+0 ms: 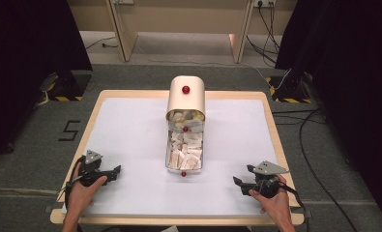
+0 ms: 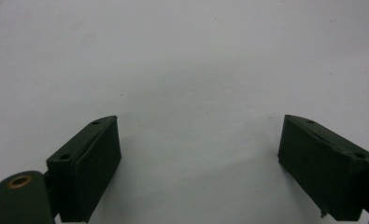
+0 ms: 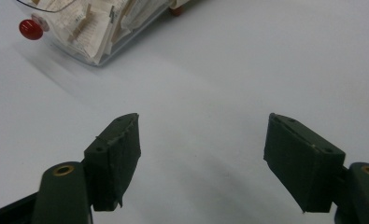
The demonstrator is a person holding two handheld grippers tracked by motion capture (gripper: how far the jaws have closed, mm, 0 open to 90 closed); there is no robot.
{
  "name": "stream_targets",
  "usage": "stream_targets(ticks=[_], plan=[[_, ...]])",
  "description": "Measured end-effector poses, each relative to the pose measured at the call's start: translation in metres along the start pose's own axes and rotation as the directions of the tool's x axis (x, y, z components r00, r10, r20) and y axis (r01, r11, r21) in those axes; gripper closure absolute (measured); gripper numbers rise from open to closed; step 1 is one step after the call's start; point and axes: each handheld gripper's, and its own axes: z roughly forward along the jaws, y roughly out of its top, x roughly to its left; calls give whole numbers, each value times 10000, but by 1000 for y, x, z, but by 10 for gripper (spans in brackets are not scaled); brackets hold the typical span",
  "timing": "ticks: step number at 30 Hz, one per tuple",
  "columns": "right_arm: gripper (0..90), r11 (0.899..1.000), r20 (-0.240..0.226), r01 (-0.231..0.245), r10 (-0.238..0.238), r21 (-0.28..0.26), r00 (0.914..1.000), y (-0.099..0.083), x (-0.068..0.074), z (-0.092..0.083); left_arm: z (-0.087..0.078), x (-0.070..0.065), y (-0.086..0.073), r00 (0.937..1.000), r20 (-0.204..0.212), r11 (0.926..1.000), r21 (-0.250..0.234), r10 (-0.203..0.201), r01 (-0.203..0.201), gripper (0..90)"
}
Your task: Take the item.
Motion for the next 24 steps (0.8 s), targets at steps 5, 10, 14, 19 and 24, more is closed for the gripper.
stream_targets(ticks=[5,10,14,19,24], plan=[[298,9998,-8,156,-156,-133,9999,6,5,-2,0,0,0,10000,-2,10000,1,1,-1,122],[313,9993,-119,217,-221,-317,9997,13,11,-5,0,0,0,10000,-3,10000,3,5,-5,121],[324,9984,-172,346,-353,-444,9992,19,15,-5,0,0,0,10000,-2,10000,0,4,-4,122],[332,9975,-273,507,-521,-496,9983,26,19,-4,0,0,0,10000,-4,10000,2,-11,11,122],[343,9965,-357,569,-591,-605,9976,34,22,-2,0,0,0,10000,-4,10000,3,8,-8,122]])
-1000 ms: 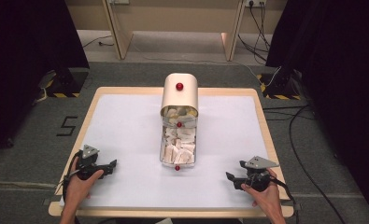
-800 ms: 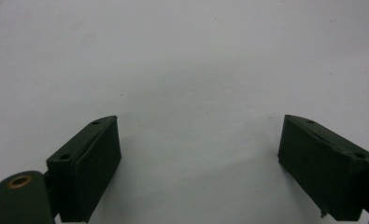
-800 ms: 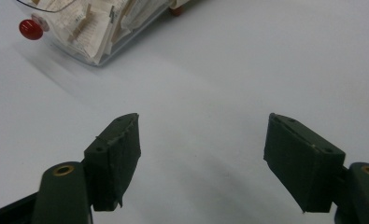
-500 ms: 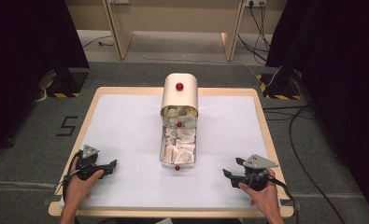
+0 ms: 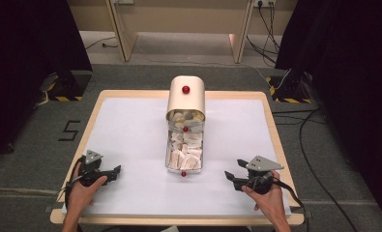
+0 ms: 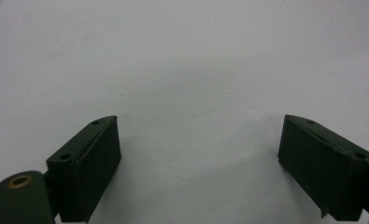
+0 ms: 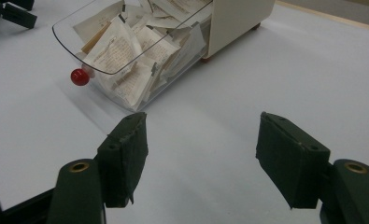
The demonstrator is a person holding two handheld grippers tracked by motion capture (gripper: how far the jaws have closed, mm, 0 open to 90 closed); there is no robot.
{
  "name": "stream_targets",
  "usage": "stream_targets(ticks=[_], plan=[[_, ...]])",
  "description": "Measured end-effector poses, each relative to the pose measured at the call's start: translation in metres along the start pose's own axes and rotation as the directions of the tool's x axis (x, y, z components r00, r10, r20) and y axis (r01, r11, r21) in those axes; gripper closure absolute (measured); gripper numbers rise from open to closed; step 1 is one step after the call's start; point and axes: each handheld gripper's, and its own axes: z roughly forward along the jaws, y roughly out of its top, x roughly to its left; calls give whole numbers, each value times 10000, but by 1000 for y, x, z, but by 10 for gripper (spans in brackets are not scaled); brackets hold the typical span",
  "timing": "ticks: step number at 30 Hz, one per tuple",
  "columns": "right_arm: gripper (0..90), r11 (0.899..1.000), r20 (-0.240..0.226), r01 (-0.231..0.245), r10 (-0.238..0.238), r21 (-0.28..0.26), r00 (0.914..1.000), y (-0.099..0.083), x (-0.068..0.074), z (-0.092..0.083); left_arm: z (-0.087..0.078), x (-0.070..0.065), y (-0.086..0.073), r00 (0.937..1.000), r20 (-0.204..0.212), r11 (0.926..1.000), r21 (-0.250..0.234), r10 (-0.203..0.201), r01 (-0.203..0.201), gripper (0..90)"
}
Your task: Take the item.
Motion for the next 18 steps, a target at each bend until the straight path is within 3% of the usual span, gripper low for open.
stream_targets(ticks=[18], plan=[[372,9981,-354,589,-595,-165,9976,28,14,15,0,0,0,10000,2,10000,0,-6,6,122]])
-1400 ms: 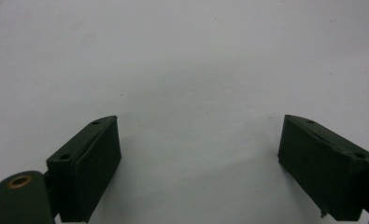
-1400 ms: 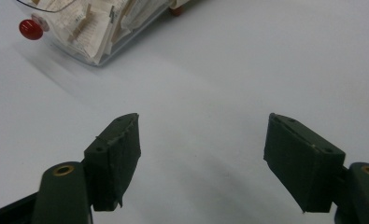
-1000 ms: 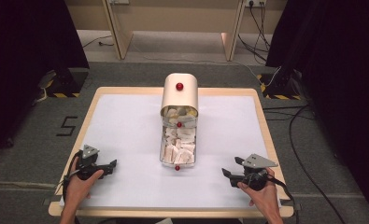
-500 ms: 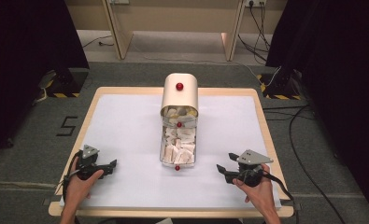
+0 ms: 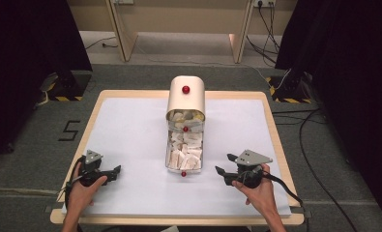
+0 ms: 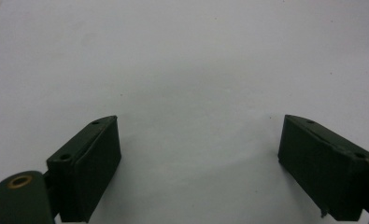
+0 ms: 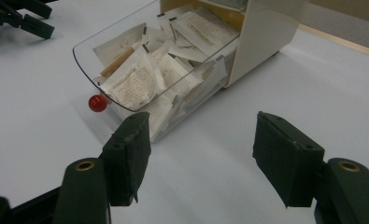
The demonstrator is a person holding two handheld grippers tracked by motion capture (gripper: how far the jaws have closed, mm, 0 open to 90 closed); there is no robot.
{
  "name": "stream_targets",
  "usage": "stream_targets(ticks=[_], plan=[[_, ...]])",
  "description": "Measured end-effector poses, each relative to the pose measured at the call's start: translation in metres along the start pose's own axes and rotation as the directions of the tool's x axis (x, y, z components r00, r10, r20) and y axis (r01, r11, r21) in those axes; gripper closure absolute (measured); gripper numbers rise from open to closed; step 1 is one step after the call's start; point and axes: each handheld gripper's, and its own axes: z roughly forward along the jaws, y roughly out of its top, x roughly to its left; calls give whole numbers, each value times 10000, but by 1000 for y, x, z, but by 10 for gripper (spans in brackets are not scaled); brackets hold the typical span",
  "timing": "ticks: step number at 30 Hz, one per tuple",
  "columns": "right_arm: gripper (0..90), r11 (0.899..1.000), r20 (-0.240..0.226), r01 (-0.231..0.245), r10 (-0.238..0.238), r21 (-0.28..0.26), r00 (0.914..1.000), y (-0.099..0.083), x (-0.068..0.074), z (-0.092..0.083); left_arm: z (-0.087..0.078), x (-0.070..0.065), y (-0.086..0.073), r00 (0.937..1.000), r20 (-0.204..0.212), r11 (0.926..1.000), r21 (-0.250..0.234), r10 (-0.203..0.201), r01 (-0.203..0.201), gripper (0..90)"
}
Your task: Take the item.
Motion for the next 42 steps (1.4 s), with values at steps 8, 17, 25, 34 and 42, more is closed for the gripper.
stream_targets(ticks=[8,17,25,34,42], plan=[[377,9998,-202,145,-147,-118,9997,11,5,7,0,0,0,10000,-1,10000,-1,3,-3,122],[383,9991,-503,357,-369,-247,9981,25,11,17,0,0,0,10000,0,10000,-1,1,-1,122],[392,9974,-710,648,-669,-310,9952,36,19,29,0,0,0,10000,1,10000,0,3,-3,122],[437,9949,-1017,975,-995,-249,9898,42,25,47,0,0,0,10000,2,10000,-1,-1,1,122],[472,9951,-1343,970,-989,-200,9860,42,24,64,0,0,0,10000,1,10000,-1,-2,2,122]])
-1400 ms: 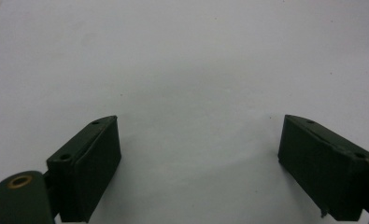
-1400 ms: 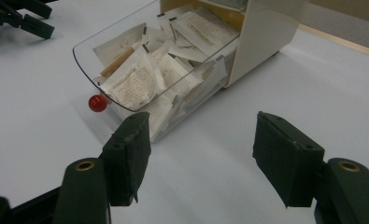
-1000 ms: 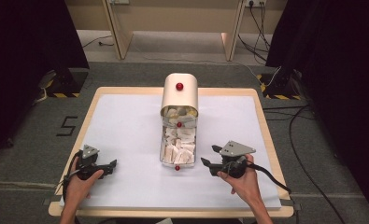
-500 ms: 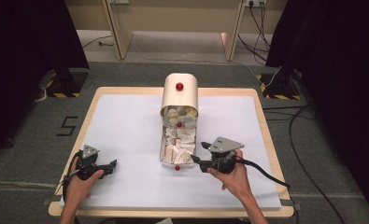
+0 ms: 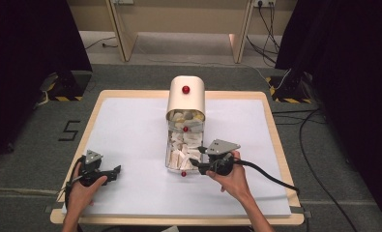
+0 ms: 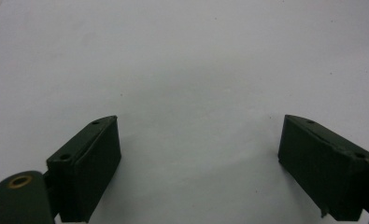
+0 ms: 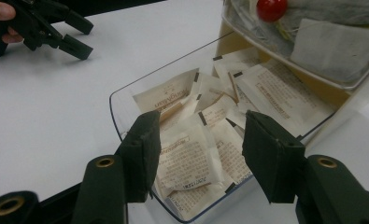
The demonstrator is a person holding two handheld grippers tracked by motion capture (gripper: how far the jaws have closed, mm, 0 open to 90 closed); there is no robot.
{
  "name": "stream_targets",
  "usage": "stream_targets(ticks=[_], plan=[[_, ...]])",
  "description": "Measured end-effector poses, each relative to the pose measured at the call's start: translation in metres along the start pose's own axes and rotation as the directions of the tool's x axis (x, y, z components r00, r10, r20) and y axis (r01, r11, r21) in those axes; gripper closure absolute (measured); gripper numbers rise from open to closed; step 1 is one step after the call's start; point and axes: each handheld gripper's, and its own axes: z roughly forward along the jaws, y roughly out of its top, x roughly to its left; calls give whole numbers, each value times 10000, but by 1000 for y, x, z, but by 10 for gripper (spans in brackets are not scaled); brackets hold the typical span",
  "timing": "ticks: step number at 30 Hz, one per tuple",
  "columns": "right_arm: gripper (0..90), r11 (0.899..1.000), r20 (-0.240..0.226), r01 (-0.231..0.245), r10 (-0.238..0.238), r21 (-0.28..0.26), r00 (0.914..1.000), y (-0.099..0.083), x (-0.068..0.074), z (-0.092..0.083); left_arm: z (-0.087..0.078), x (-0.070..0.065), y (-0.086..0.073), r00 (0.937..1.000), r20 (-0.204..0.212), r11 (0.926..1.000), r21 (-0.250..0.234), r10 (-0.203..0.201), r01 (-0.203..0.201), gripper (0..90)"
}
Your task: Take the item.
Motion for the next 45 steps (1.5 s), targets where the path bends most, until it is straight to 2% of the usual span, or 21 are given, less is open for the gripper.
stream_targets(ticks=[22,26,35,39,45], plan=[[487,9990,-506,-70,93,449,9987,-1,-4,31,0,0,0,10000,3,10000,2,4,-4,121],[538,9984,-548,-2,33,559,9985,-2,-3,33,0,0,0,10000,3,10000,1,5,-5,122],[757,9983,-803,266,-224,526,9965,-3,-1,30,0,0,0,10000,6,10000,2,3,-3,122],[813,9978,-997,429,-376,507,9943,-4,1,28,0,0,0,10000,7,10000,1,0,0,122],[868,9981,-1009,449,-406,410,9941,-3,2,24,0,0,0,10000,9,10000,14,-1,1,122]])
